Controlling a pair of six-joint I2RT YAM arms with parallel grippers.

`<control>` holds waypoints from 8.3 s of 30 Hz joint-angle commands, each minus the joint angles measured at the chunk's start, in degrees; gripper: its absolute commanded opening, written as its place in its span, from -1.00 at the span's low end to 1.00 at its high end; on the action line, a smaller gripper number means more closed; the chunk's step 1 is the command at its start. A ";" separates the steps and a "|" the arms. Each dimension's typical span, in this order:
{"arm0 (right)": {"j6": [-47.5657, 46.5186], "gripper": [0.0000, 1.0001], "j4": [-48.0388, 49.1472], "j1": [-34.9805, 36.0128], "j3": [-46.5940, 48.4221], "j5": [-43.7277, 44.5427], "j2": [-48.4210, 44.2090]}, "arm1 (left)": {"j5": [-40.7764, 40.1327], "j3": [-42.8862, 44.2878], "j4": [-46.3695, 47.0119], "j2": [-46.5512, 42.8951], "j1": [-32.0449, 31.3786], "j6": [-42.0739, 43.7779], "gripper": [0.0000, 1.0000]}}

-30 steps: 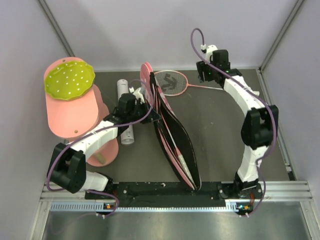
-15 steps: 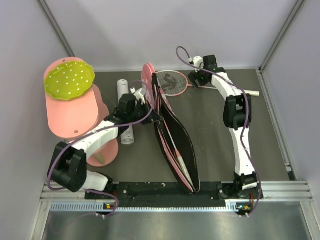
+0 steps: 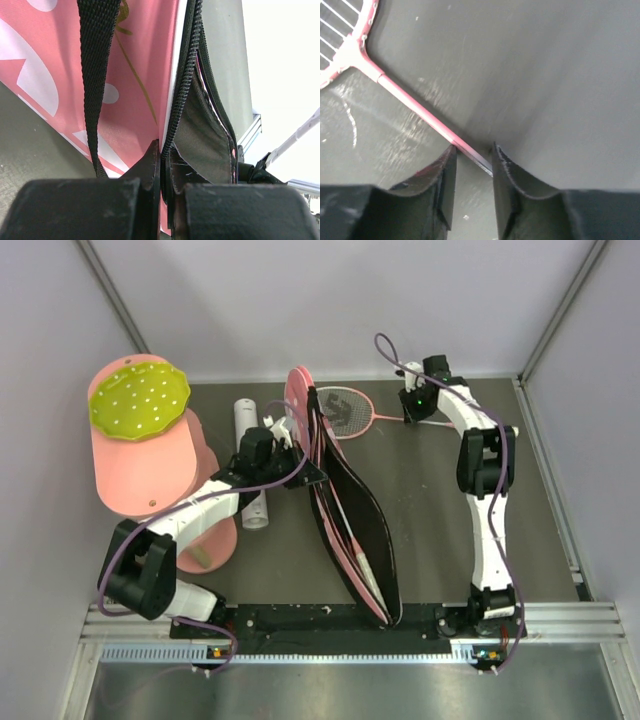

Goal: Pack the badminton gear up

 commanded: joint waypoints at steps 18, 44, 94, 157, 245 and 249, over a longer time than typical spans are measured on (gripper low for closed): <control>28.70 -0.90 3.18 3.83 -46.21 -0.50 -33.51 | 0.91 -0.14 -1.14 -7.86 -0.41 -1.08 -1.00; 4.71 -0.40 1.96 9.37 -49.92 11.27 -30.63 | 2.31 1.79 -1.50 -5.67 -0.59 -0.21 -1.00; 78.17 -1.00 46.86 9.37 -82.61 -53.50 -84.23 | -4.36 15.15 4.66 7.86 2.14 -5.31 -1.00; 89.18 -1.00 46.88 18.60 -105.46 -48.14 -98.92 | -8.15 13.57 4.57 7.43 2.05 -7.59 -1.00; 54.98 -0.25 26.84 23.43 -80.93 -20.98 -74.21 | -3.40 7.15 4.92 1.53 -1.46 -7.42 -1.00; 53.93 -0.24 23.43 24.22 -84.54 -19.32 -79.31 | -3.22 7.68 4.75 2.06 -1.46 -7.24 -1.00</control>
